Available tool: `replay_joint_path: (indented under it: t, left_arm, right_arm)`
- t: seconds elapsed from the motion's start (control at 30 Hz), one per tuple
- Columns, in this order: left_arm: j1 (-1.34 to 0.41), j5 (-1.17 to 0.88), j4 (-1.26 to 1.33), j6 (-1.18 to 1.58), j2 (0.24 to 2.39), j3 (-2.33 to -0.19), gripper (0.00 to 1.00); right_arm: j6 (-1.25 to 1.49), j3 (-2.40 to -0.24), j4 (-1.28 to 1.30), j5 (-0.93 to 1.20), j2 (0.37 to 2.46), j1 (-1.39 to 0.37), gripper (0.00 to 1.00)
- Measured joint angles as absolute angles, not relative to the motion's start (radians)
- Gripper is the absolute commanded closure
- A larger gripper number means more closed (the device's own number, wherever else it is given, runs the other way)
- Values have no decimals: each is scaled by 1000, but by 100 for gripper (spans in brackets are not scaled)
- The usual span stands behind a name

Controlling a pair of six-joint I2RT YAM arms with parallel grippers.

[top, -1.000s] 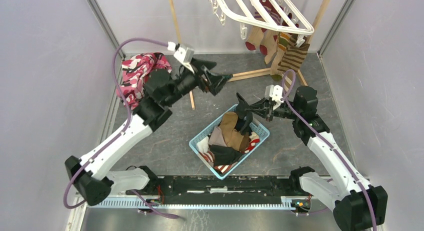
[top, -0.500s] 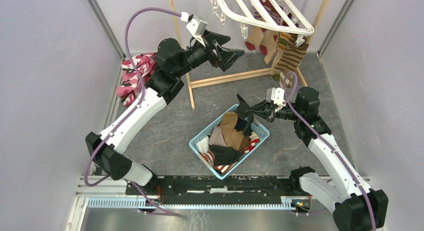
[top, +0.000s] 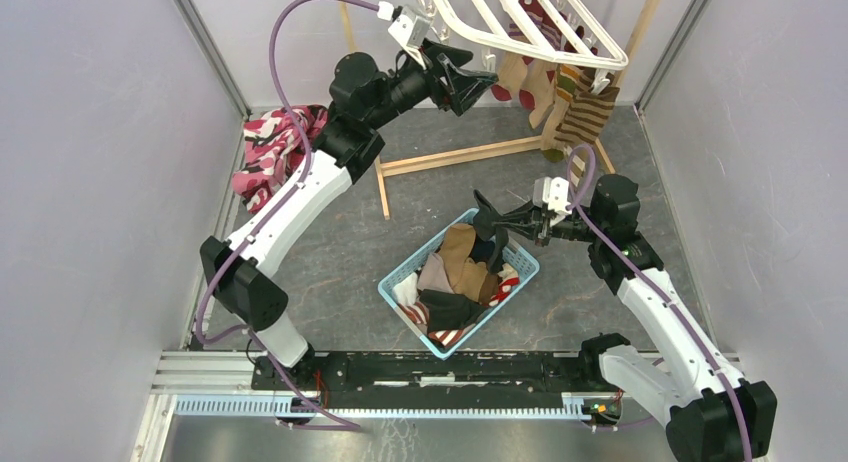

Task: Clip the socks to the hanger
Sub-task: Open the clamp at the hanger.

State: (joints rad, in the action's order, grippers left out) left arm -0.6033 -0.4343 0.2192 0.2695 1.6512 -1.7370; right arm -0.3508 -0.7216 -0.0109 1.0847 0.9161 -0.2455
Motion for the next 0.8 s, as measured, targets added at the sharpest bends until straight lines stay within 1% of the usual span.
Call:
replay_joint_path:
  t: [0.23,0.7,0.8]
  left_arm:
    - [-603,-449,235,270,1697,-1795,26]
    - [-603,-479,282,270,1709,-1828,34]
    - [-603,-482,290,271,1709,-1829,38]
  right_arm:
    - [-361,-722,1,1092,916,-245,100]
    - [-372,-722,17,1099,916,-244,100]
    - [-373,-722,17,1099,916,-243,100]
